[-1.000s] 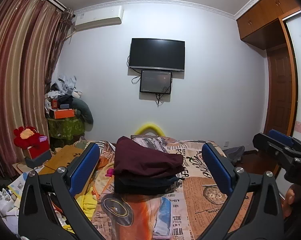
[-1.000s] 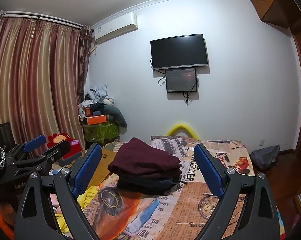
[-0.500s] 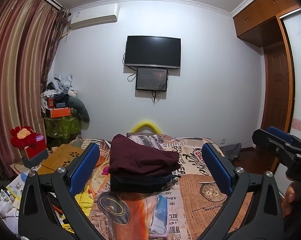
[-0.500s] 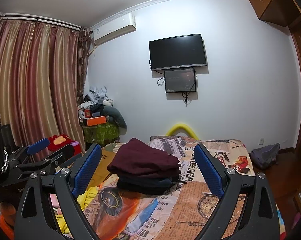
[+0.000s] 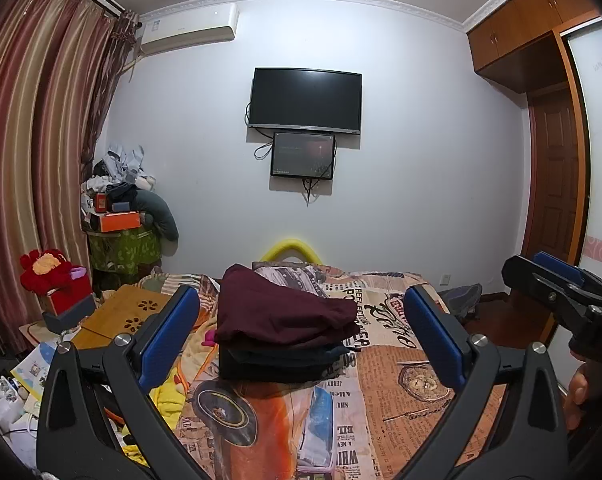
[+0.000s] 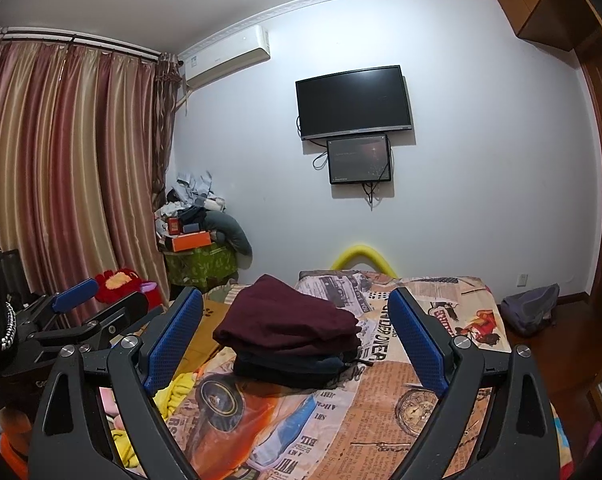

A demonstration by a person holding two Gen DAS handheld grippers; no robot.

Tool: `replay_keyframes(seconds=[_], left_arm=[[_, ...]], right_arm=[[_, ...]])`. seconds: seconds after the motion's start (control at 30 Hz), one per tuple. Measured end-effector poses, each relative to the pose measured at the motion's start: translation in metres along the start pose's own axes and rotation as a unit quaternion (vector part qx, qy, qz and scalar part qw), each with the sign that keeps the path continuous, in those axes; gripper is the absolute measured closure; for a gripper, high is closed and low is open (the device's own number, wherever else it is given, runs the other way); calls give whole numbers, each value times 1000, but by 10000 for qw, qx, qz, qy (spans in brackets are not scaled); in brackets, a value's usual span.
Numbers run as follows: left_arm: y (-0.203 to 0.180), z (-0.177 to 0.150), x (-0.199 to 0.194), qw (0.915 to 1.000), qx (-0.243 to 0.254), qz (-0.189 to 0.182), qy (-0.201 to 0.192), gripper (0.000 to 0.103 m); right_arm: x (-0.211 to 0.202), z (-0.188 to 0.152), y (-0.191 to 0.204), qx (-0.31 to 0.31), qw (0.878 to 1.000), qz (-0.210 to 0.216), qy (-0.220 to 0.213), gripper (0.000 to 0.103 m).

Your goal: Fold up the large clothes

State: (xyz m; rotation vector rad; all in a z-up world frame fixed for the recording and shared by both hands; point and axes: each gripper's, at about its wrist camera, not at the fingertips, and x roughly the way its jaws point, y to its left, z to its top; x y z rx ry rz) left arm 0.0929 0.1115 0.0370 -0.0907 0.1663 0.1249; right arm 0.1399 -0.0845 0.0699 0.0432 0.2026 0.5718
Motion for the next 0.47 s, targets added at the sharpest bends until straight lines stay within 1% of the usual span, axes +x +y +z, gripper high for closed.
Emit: replay_keyframes(seconds=[0.47], left_arm=[[4, -6, 6, 10000, -35, -21, 85, 0]], right_arm=[[8, -2, 4, -54, 9999, 13, 107, 11]])
